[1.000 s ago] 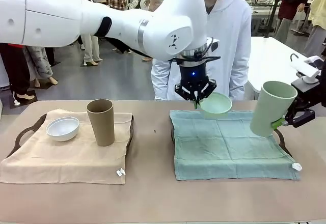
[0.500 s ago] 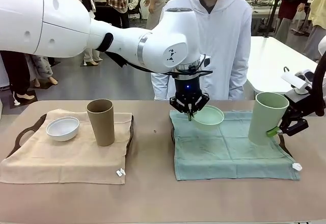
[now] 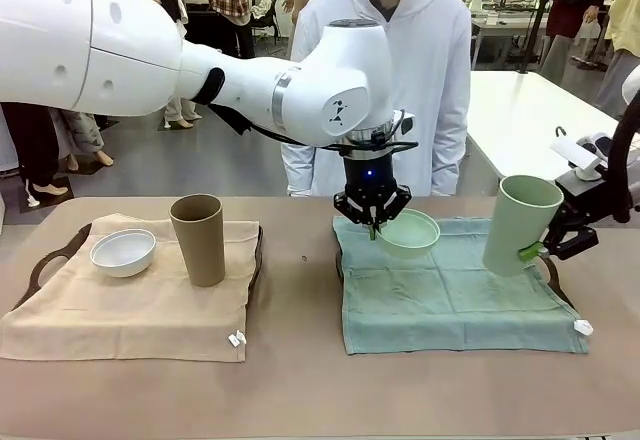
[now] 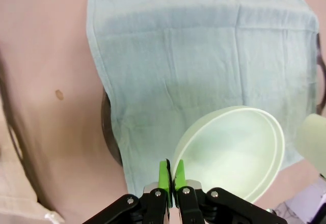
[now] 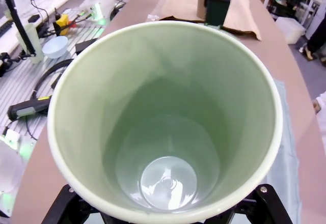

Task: Set up a tray with a mat and arrange the tableware.
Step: Place the Picnic Bowl and Reusable plastic cup back onto the Handle tray in front of the human's position.

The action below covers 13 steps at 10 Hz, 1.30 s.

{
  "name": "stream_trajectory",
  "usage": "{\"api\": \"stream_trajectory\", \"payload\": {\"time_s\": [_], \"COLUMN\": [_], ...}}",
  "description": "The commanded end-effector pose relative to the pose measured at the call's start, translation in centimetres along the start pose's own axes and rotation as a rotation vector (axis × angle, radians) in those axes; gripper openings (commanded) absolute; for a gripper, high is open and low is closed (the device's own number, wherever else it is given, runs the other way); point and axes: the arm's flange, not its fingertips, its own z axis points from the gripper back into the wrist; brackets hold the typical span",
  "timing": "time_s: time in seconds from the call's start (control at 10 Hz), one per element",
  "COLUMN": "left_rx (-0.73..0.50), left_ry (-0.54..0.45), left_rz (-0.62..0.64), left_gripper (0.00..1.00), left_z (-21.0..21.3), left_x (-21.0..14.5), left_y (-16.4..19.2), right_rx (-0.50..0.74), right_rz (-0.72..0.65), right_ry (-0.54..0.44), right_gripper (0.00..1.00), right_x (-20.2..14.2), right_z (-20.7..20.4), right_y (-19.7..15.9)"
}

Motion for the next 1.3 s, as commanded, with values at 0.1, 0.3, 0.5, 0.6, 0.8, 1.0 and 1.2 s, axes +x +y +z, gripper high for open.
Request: {"api": "stream_trajectory", "payload": {"time_s": [0.1, 0.3, 0.5, 0.6, 0.8, 1.0, 1.2], "left_rx": [-0.009, 0.007, 0.006, 0.008, 0.015, 0.019, 0.024], "left_ry": [-0.009, -0.022, -0.011, -0.004, 0.006, 0.015, 0.021], "left_rz": [-0.005, -0.014, -0.030, -0.034, -0.031, -0.030, -0.031], "left_gripper": [0.04, 0.04, 0.04, 0.04, 0.04, 0.04, 0.63], "left_z": [-2.4, -3.5, -5.0, -5.5, -6.3, -6.9, -6.7], "left_x": [1.8, 2.1, 2.6, 2.7, 2.8, 2.9, 2.7], "left_y": [-0.7, -0.8, -0.5, -0.6, -0.6, -0.6, -0.6], "right_rx": [-0.006, 0.018, 0.017, 0.016, 0.015, 0.017, 0.031], "right_rz": [-0.010, -0.031, -0.034, -0.036, -0.035, -0.033, -0.031], "right_ry": [-0.013, -0.024, -0.019, -0.020, -0.017, -0.021, -0.022], "right_gripper": [0.81, 0.81, 0.81, 0.81, 0.81, 0.81, 1.00], "right_x": [-2.6, -3.9, -4.4, -4.5, -4.5, -4.5, -4.5], "right_z": [-3.2, -4.6, -5.0, -5.0, -4.8, -4.8, -4.7], "right_y": [-2.4, -2.3, -2.3, -2.2, -2.0, -2.1, -2.0]}}
